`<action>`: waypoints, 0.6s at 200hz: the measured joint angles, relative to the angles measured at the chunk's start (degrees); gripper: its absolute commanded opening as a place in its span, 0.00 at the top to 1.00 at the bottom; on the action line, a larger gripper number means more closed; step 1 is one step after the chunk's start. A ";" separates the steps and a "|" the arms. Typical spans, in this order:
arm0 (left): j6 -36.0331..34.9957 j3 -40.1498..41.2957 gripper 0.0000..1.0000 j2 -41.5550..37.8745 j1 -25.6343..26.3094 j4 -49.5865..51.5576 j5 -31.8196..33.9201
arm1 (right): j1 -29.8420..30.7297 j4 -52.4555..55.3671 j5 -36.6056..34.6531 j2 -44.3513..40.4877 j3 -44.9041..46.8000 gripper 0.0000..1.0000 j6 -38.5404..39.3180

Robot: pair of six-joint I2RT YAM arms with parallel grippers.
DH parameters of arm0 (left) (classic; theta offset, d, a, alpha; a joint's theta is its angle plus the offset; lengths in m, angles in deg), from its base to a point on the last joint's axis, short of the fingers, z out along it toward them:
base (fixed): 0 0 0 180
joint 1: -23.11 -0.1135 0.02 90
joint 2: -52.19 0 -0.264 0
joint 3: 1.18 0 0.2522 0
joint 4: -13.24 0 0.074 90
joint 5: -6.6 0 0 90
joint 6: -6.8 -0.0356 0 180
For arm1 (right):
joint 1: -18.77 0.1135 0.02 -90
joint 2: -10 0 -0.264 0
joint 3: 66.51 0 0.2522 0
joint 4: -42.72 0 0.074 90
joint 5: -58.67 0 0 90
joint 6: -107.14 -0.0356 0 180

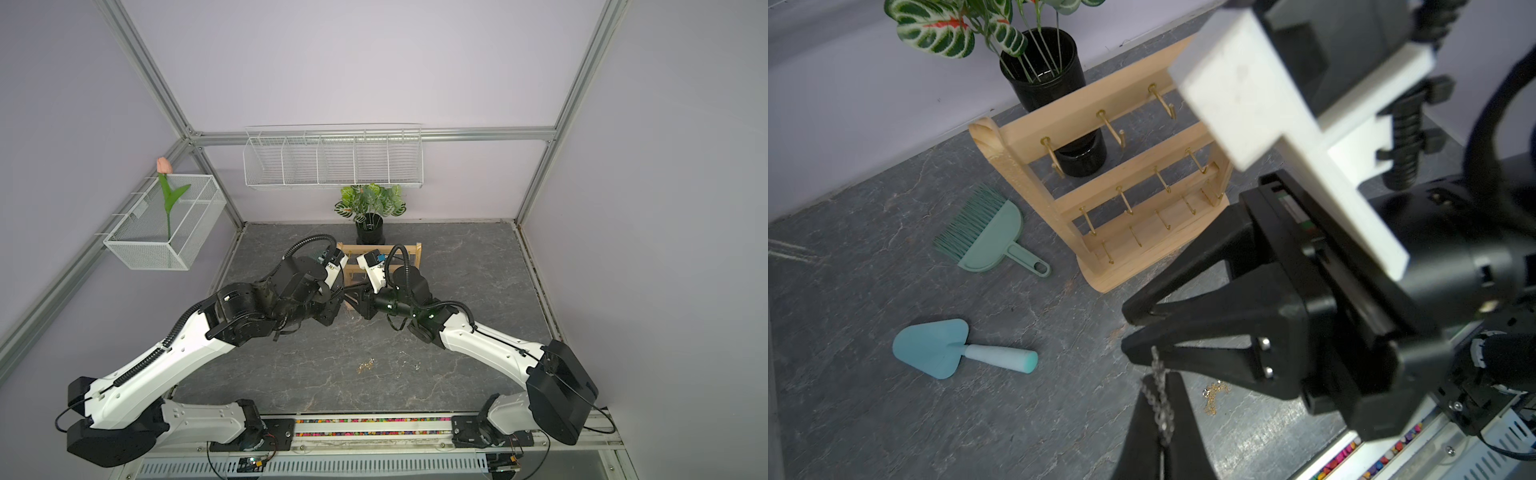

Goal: Hang the necklace on the jewelry display stand
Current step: Pick up the necklace from the center of the board.

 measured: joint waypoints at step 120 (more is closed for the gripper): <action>-0.20 -1.16 1.00 0.04 0.02 3.74 3.65 | -0.37 -2.32 2.03 -1.99 2.27 0.63 0.44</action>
